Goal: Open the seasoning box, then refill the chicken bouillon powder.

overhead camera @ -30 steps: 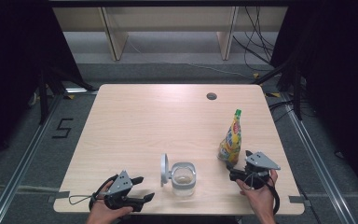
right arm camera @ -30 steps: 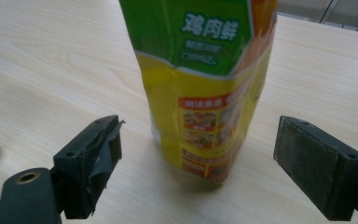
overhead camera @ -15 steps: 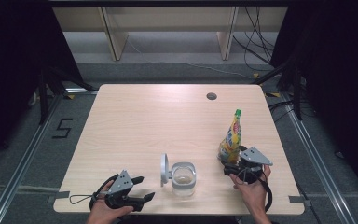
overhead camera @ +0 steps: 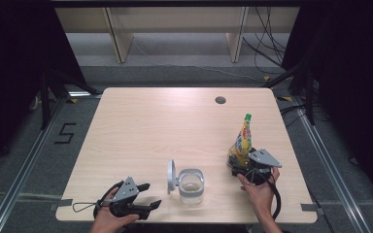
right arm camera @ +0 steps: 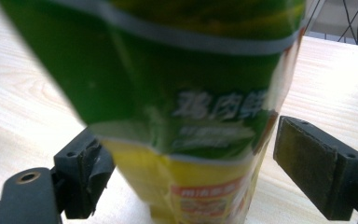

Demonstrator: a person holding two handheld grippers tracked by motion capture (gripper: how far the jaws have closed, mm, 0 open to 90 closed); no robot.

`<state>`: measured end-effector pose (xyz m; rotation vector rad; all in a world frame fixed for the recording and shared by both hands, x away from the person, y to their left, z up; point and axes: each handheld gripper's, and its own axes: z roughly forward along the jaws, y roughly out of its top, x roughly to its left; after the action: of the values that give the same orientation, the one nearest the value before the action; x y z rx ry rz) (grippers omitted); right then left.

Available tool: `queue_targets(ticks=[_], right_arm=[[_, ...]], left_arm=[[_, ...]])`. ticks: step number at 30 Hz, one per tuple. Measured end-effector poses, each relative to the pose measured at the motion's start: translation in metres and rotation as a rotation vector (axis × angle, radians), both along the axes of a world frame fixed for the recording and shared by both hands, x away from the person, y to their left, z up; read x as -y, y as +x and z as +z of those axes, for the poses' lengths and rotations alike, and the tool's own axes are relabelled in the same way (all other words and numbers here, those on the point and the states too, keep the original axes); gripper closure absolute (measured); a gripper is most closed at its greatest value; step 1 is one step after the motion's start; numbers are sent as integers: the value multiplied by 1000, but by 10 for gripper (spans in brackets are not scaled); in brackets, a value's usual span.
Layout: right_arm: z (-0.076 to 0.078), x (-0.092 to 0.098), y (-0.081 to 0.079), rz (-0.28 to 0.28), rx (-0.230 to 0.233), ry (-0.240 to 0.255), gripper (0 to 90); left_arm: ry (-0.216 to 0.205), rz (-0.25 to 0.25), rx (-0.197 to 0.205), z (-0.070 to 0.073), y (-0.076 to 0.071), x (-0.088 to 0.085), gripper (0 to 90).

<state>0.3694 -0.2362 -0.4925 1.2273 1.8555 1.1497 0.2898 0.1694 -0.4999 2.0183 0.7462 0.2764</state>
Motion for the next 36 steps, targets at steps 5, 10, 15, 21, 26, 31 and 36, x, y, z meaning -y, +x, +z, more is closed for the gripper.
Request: queue_targets(ticks=[5,10,15,21,26,31,36], right_arm=[[-1,-1,1,-15,-17,42,216],[3,8,4,54,-29,15,270],[6,25,3,149,-37,-9,344],[6,30,4,184,-46,12,348],[4,24,1,121,-4,38,234],[0,16,1,72,7,76,170],[-4,10,2,52,19,89,162]], left_arm=[[12,-6,5,0,0,-1,290],[1,0,6,0,-1,-1,289],[1,0,6,0,-1,-1,290],[3,-9,4,0,-1,-1,292],[0,8,-11,0,-2,0,291],[8,-1,6,-1,-1,0,292],[2,3,-6,0,-3,1,291]])
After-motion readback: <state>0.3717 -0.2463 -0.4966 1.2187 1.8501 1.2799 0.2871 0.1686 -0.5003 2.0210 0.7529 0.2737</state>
